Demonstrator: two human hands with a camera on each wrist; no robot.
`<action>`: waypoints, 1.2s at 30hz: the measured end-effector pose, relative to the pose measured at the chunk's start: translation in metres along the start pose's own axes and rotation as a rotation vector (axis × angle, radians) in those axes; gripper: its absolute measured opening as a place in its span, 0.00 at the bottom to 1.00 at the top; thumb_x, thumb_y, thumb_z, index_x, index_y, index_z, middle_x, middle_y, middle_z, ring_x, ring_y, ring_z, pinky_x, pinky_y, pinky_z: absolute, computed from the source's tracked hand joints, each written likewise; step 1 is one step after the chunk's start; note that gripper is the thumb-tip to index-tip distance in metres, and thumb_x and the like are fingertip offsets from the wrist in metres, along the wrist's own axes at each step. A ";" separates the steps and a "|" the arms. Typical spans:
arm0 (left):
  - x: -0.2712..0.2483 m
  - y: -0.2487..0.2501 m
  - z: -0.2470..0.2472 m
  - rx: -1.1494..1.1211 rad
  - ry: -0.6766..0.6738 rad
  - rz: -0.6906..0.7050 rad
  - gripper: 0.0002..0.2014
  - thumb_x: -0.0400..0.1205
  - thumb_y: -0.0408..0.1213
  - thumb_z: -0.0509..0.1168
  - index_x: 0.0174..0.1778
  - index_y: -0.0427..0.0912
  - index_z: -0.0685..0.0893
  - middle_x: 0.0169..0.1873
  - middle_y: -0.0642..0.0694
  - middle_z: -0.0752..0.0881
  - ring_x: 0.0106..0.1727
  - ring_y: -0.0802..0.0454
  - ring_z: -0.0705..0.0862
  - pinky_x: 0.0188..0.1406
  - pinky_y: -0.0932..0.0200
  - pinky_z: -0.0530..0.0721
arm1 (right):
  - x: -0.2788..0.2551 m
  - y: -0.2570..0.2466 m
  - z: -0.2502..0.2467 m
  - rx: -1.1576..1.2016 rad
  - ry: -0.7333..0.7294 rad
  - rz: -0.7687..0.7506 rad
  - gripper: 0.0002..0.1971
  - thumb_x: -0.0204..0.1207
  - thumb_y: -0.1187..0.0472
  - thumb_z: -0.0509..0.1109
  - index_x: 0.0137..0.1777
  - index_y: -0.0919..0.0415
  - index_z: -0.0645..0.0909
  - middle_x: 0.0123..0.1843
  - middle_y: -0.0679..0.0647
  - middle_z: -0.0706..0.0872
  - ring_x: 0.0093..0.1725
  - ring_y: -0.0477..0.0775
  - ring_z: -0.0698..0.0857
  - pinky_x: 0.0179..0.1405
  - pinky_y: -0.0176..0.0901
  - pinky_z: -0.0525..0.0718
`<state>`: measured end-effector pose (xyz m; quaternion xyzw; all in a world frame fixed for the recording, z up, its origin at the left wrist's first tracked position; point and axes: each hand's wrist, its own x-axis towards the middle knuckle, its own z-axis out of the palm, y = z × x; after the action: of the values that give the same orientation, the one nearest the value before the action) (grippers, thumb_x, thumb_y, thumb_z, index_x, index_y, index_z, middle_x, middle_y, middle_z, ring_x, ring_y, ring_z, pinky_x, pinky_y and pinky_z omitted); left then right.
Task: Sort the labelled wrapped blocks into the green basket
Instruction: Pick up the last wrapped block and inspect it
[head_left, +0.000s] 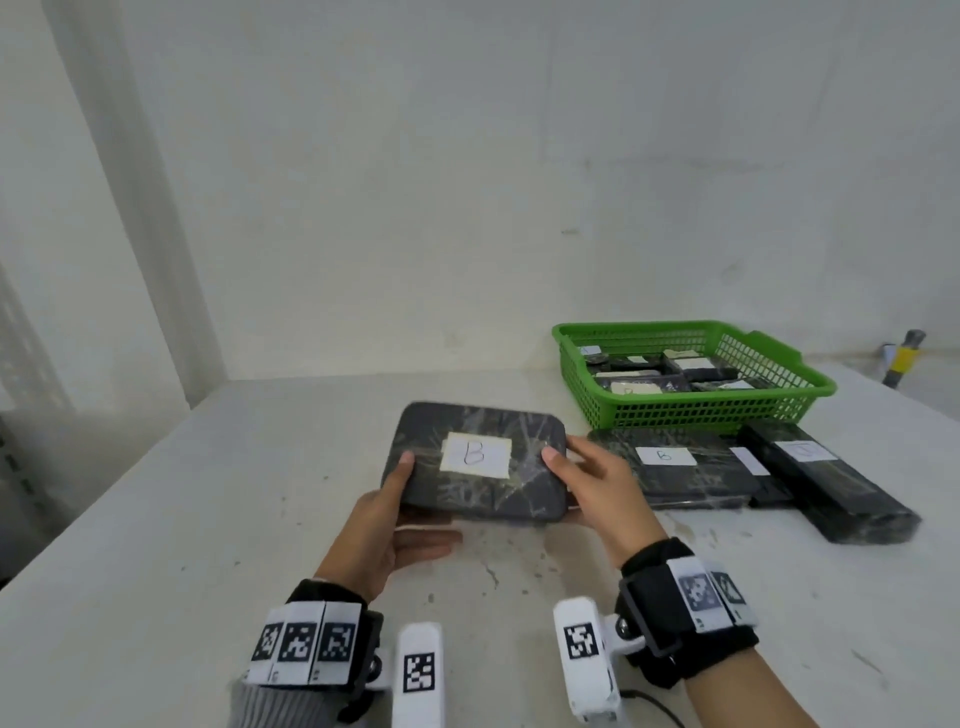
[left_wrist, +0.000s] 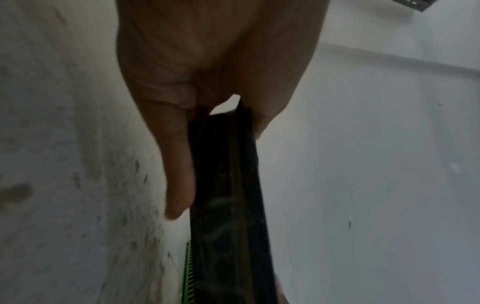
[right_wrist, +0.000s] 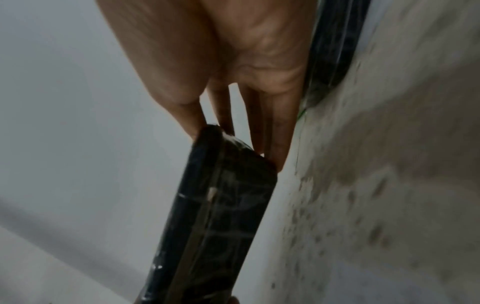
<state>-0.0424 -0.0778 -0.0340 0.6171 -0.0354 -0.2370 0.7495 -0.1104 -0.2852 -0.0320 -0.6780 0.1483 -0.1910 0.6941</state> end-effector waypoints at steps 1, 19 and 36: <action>-0.001 -0.001 0.002 0.065 -0.015 -0.021 0.23 0.84 0.57 0.59 0.54 0.39 0.85 0.43 0.33 0.92 0.42 0.33 0.92 0.33 0.51 0.91 | -0.004 -0.001 -0.008 -0.017 0.009 0.009 0.09 0.81 0.61 0.70 0.60 0.54 0.85 0.47 0.54 0.93 0.46 0.54 0.92 0.39 0.52 0.91; -0.014 -0.036 0.125 0.553 -0.299 -0.083 0.22 0.81 0.45 0.72 0.52 0.24 0.86 0.44 0.29 0.91 0.31 0.43 0.91 0.35 0.51 0.92 | -0.055 -0.035 -0.181 -0.397 0.081 0.263 0.08 0.80 0.59 0.72 0.48 0.63 0.90 0.42 0.58 0.92 0.36 0.54 0.91 0.35 0.45 0.89; -0.002 -0.049 0.156 0.574 -0.263 -0.108 0.21 0.79 0.43 0.74 0.48 0.23 0.87 0.40 0.27 0.91 0.29 0.42 0.90 0.30 0.54 0.91 | -0.026 -0.001 -0.215 -0.490 0.218 0.238 0.14 0.74 0.57 0.79 0.54 0.66 0.89 0.49 0.58 0.90 0.52 0.57 0.86 0.62 0.53 0.82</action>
<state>-0.1135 -0.2246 -0.0431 0.7683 -0.1645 -0.3345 0.5203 -0.2330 -0.4630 -0.0397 -0.7787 0.3422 -0.1384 0.5073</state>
